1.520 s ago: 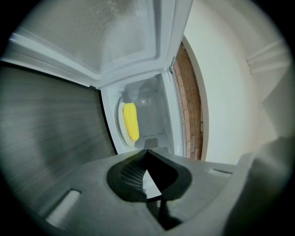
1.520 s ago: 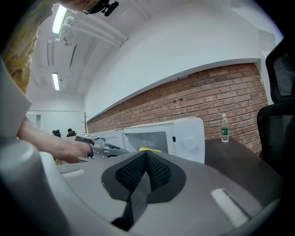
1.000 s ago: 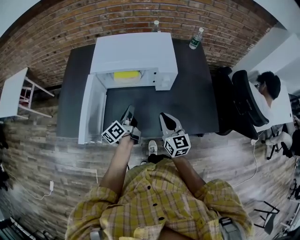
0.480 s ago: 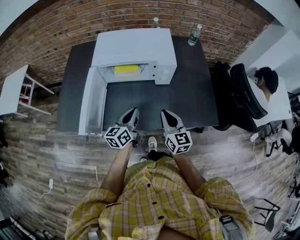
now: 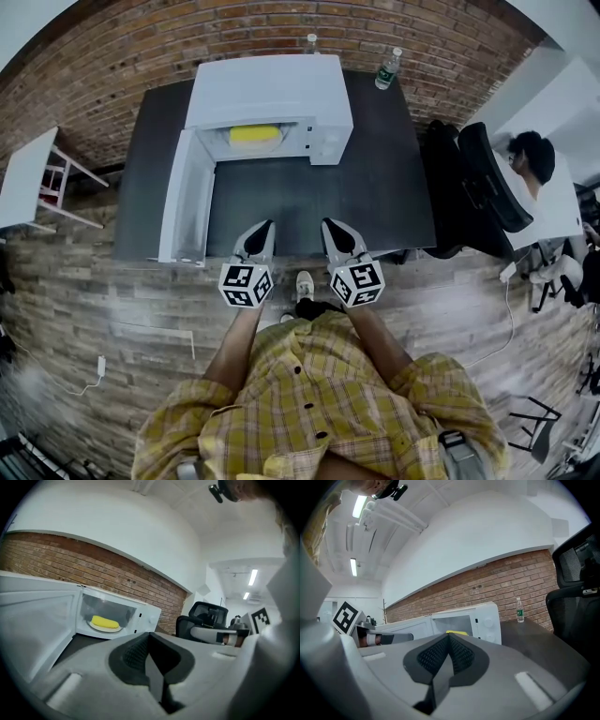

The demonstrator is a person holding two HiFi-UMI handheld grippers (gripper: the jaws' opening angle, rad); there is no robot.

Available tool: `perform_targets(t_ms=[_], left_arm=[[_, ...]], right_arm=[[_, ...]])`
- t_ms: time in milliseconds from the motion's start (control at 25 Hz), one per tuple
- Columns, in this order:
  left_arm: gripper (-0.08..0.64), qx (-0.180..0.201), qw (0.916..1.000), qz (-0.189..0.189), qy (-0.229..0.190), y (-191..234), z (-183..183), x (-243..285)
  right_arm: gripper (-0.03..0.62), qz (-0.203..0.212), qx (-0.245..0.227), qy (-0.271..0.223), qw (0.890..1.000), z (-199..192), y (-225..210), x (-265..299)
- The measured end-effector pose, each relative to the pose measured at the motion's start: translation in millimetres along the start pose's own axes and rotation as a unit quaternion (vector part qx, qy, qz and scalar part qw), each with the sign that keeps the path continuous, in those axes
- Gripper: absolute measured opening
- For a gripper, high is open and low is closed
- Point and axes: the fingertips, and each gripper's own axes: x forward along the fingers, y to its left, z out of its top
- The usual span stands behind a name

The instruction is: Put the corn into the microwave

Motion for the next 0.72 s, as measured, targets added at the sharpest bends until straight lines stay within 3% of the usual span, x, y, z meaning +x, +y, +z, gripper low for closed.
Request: perform_targets(t_ms=[280, 720], left_arm=[[-0.003, 0.049, 0.9987, 0.012, -0.009, -11.2, 6.7, -13.7], [-0.003, 0.073, 0.9970, 0.022, -0.013, -18.3, 7.1, -30.2]], right_arm=[[0.002, 0.006, -0.004, -0.003, 1.000, 1.2, 5.7, -5.7], [0.000, 0.015, -0.014, -0.006, 1.000, 1.1, 22.0, -14.0]])
